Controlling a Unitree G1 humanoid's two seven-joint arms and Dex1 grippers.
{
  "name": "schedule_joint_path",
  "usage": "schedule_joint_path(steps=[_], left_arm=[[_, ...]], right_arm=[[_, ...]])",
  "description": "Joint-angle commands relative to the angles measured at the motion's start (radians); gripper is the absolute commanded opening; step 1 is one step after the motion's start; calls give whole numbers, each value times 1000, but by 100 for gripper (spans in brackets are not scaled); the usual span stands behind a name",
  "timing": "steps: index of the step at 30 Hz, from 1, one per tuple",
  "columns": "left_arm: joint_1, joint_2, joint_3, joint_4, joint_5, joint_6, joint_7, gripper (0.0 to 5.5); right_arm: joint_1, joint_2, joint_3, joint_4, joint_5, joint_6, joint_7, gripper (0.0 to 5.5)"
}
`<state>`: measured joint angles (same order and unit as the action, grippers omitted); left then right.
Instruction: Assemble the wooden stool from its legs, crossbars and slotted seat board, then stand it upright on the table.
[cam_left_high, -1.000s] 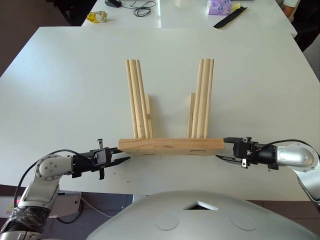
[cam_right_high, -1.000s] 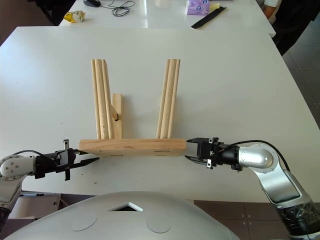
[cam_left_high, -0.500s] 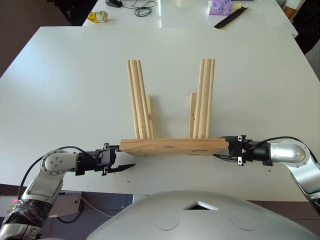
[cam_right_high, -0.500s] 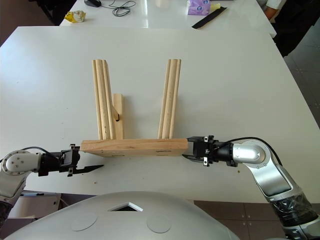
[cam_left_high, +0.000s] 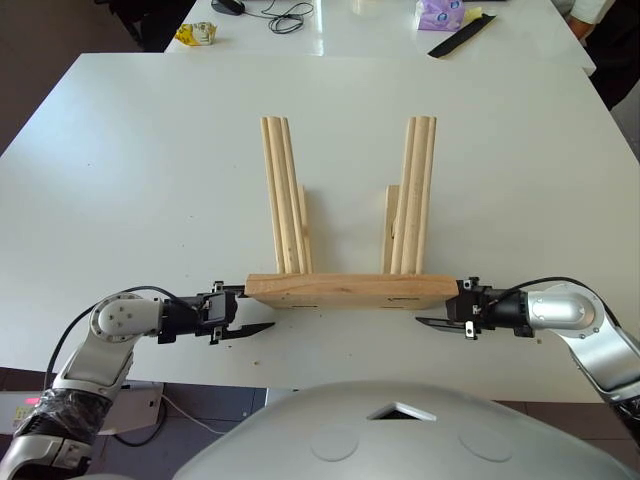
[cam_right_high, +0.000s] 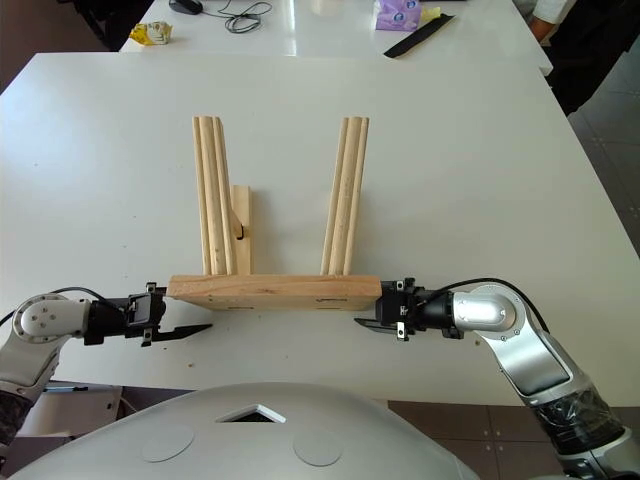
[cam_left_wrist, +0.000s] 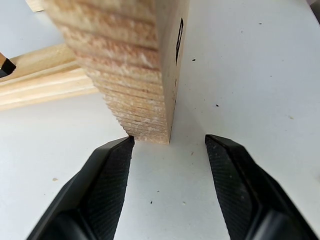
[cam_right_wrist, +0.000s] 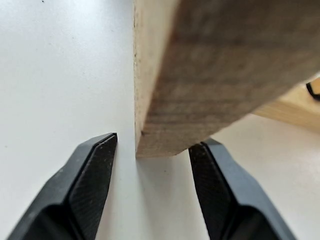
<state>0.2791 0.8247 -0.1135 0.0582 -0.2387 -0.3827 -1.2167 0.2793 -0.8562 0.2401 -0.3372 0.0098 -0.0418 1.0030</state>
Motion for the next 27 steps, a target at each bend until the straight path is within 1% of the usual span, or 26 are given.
schedule_joint_path(steps=[1,3,4,5,6,7,11,14,16,27], left_arm=[[-34,-8,-35,50,92,-21,28,264],[-54,-17,-43,63,92,-27,34,264],[-60,-21,-47,62,87,-20,35,246],[-66,-24,-52,59,82,-16,33,241],[-72,-26,-60,57,78,-10,27,217],[-76,-27,-67,56,75,-8,22,209],[-79,-27,-83,50,64,3,13,153],[-77,-28,-86,36,55,17,16,106],[-83,-34,-90,30,51,27,18,90],[-74,-42,-94,-26,25,81,12,78]], right_arm=[[-2,14,14,-22,-10,9,-15,257],[-8,18,8,-10,-15,6,-27,257],[-11,20,6,-6,-16,5,-30,257],[-12,21,6,-5,-17,5,-33,257],[-9,22,5,-7,-18,6,-36,235],[-4,22,3,-9,-19,5,-40,228],[4,17,0,-3,-27,-6,-44,165],[5,16,1,0,-29,-12,-42,154],[2,14,5,2,-32,-17,-38,154],[-23,-3,7,30,-31,-57,-8,150]])
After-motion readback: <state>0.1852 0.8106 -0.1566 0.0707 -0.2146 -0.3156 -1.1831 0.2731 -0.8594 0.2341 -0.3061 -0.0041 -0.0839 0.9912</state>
